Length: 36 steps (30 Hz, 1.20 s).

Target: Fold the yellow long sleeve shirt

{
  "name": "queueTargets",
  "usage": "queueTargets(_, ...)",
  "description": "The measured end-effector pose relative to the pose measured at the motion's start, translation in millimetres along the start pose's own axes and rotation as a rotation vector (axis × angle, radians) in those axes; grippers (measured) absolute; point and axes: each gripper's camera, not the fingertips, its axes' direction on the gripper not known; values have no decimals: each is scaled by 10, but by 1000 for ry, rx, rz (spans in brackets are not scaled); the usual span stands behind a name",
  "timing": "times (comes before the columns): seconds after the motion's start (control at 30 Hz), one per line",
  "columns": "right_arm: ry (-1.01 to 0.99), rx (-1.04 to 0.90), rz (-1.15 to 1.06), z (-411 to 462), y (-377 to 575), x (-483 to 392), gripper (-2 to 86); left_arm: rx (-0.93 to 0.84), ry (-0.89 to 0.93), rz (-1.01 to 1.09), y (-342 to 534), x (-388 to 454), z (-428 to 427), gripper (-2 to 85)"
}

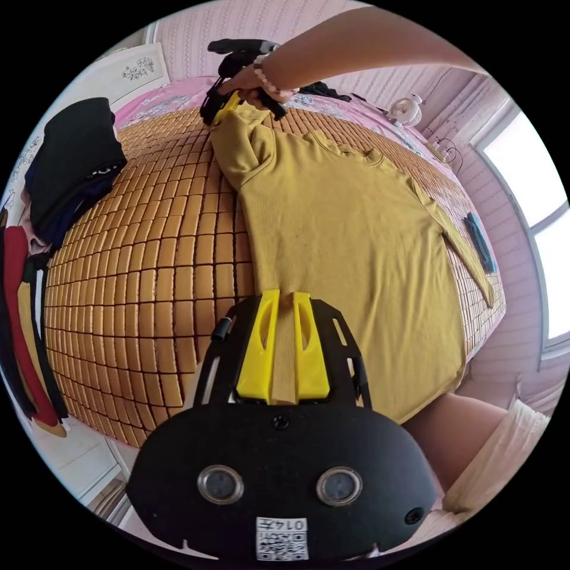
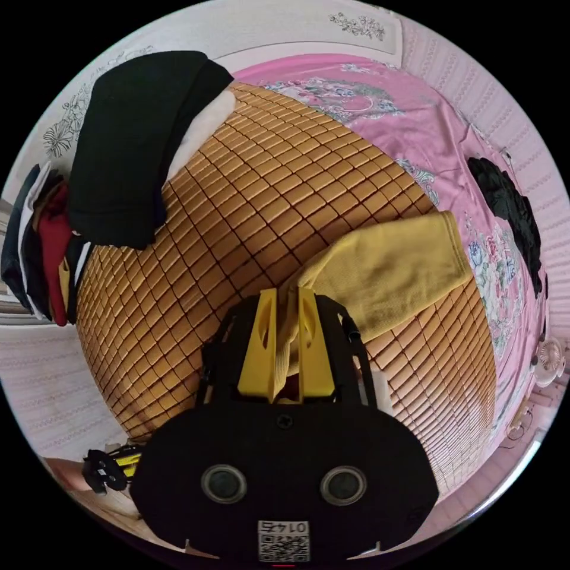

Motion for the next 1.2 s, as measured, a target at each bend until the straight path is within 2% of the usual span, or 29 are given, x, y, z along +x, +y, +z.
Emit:
queueTargets(0.07, -128, 94, -134, -256, 5, -32, 20, 42, 14, -22, 85, -137, -159, 38)
queueTargets(0.13, -407, 140, -371, -550, 73, -72, 13, 107, 37, -61, 257, -369, -407, 30)
queueTargets(0.2, -820, 136, -638, -903, 192, -64, 8, 152, 61, -96, 415, -567, -608, 30)
queueTargets(0.27, -960, 106, -753, -1042, 250, -71, 7, 180, 70, -144, 561, -769, -823, 36)
queueTargets(0.37, -897, 37, -746, -913, 214, -114, 7, 222, 46, -253, 759, -1080, -1182, 50)
queueTargets(0.5, -679, -9, -443, -368, 100, -84, 15, 239, -33, -426, 988, -1443, -1376, 53)
queueTargets(0.6, -590, 57, -377, -227, 256, -105, 34, 167, 4, -567, 1204, -1659, -1295, 63)
queueTargets(0.8, -354, -27, -331, 37, 624, -319, 65, 150, 68, -682, 1580, -1813, -1394, 65)
queueTargets(0.97, -402, 25, -186, 180, 795, -382, 68, 157, 98, -535, 1373, -1608, -1297, 102)
queueTargets(1.1, -469, 70, -79, 219, 968, -444, 61, -153, 34, -386, 1165, -1532, -795, 85)
queueTargets(1.17, -487, 84, -59, 203, 1078, -459, 55, -123, 51, -386, 1177, -1625, -884, 60)
queueTargets(1.2, -487, 93, -39, 190, 1154, -462, 50, -90, -2, -402, 1207, -1717, -1022, 54)
